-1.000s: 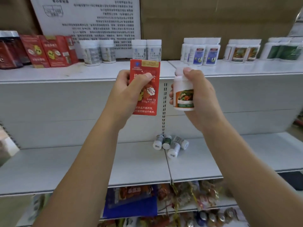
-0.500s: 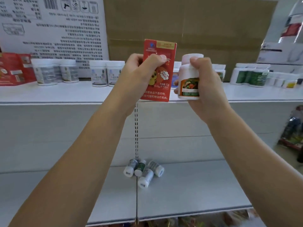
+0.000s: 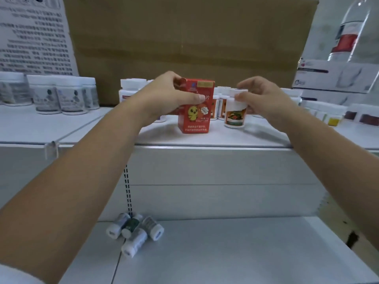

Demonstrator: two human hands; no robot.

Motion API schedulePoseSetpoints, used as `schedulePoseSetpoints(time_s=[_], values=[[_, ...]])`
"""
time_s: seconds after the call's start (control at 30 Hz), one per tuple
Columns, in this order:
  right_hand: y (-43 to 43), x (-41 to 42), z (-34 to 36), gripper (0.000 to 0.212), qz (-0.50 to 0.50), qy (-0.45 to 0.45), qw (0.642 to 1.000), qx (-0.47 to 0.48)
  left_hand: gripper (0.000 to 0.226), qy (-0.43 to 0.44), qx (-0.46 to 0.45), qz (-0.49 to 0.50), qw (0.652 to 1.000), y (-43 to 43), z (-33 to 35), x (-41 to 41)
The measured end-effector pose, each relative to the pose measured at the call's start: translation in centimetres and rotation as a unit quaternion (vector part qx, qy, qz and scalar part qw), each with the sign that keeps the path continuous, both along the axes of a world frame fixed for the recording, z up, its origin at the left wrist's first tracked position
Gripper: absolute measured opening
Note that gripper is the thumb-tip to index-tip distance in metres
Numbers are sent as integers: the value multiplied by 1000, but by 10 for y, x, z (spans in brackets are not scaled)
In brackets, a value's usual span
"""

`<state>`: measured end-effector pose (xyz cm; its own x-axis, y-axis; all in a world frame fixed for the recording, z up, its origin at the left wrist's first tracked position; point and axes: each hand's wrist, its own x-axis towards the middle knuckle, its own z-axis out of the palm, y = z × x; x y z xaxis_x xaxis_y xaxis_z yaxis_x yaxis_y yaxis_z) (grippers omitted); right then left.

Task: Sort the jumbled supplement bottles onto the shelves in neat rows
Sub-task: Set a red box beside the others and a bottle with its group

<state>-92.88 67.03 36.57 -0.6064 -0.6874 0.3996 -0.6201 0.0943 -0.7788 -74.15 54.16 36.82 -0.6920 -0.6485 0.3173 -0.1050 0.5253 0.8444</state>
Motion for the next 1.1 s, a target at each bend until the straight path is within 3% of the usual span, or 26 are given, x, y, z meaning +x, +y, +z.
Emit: schedulePoseSetpoints(time_s=[0.1,0.23,0.3,0.5,0.6,0.7,0.77,0.9,1.1], values=[[-1,-10,0,23,24,9,999,24,58,10,21,8,1000,-4,-2,-2],[2,-12,-2,52,8,97,994,55,58,24,14,3,1000,-2,-3,-5],[1,-12,-4,56,6,100,994,43,57,29,16,2,999,-1,-3,-5],[4,-3,-6,51,-47,198,979,9,52,35,11,10,999,5,-1,0],[9,20,1,44,4,230,973,-6,51,36,-6,17,999,5,5,17],[4,59,4,58,127,214,962,115,53,50,-22,29,998,1,12,49],[-6,88,0,68,160,257,939,165,54,65,-22,38,997,-5,15,77],[-41,152,-8,69,188,336,904,183,55,62,-22,69,995,-29,16,149],[-124,265,-13,78,222,374,881,187,58,56,-21,122,991,-91,12,276]])
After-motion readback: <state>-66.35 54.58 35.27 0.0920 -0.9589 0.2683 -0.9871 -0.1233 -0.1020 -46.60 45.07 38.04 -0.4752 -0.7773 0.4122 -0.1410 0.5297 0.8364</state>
